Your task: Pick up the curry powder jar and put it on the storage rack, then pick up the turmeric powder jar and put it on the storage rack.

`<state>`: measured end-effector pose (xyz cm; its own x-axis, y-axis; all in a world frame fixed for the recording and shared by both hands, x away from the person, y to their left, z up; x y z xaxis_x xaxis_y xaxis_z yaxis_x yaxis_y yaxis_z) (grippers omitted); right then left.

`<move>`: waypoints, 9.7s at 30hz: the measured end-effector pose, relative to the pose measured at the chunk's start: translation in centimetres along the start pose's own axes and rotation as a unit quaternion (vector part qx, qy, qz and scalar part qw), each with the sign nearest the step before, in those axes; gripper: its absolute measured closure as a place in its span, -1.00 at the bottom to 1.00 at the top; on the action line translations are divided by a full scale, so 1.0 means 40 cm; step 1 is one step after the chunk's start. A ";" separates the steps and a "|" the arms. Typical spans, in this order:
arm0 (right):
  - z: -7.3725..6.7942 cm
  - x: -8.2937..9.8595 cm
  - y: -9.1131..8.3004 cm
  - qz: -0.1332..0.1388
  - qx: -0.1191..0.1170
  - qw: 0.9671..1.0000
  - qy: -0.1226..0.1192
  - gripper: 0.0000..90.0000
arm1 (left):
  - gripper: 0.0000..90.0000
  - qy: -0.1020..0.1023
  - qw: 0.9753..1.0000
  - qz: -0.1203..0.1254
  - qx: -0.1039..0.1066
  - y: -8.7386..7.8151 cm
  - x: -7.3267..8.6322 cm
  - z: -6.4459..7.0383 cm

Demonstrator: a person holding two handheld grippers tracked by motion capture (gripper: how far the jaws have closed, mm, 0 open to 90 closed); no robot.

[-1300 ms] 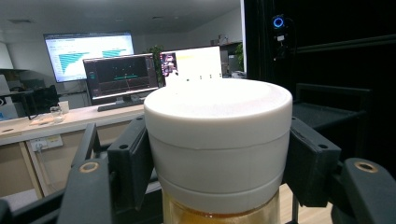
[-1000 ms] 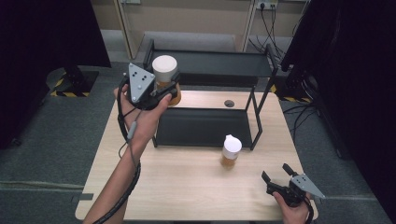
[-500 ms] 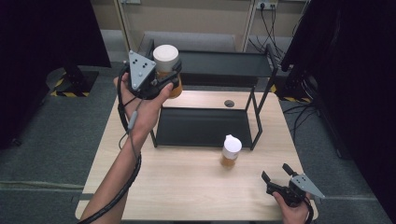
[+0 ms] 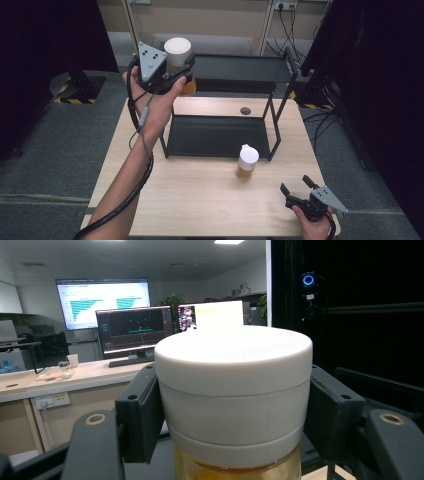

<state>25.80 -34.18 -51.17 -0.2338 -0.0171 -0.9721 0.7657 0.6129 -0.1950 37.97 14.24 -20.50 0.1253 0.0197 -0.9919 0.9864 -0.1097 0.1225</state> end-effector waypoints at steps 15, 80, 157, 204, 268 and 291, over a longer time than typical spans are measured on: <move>0.001 0.000 -0.001 0.001 -0.002 1.000 0.001 -0.88 | -0.25 0.010 1.000 -0.001 -0.016 0.098 -0.036 -0.019; 0.000 0.000 0.000 -0.003 -0.008 1.000 -0.006 -0.88 | -0.63 0.019 1.000 0.005 -0.024 0.110 0.012 -0.017; -0.003 0.000 0.001 -0.003 -0.006 1.000 -0.011 -0.88 | -0.67 0.015 0.996 -0.071 0.051 -0.223 0.530 0.038; -0.006 0.000 0.002 -0.006 -0.008 1.000 -0.016 -0.89 | -0.71 -0.007 0.990 -0.136 0.047 -0.347 0.760 0.009; -0.130 -0.122 0.286 -0.024 -0.090 0.994 -0.064 -0.65 | -0.72 -0.017 0.988 -0.140 0.056 -0.342 0.761 0.001; -0.135 -0.136 0.284 0.003 -0.076 0.995 -0.059 -0.31 | -0.72 -0.014 0.989 -0.139 0.056 -0.342 0.761 0.002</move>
<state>32.53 -22.85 -47.39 -0.1500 -0.1009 -0.9835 0.6660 0.7249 -0.1759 28.27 16.25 -52.35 -0.1541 0.0370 -0.9874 0.9639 -0.2141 -0.1585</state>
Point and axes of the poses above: each handheld gripper's, and its own axes: y roughly forward along the jaws, x roughly out of its underside, z roughly to its right, the point moved 9 cm from there along y, roughly forward along the jaws, and after that the axes turned 15 degrees about -x, right-handed, at the moved point
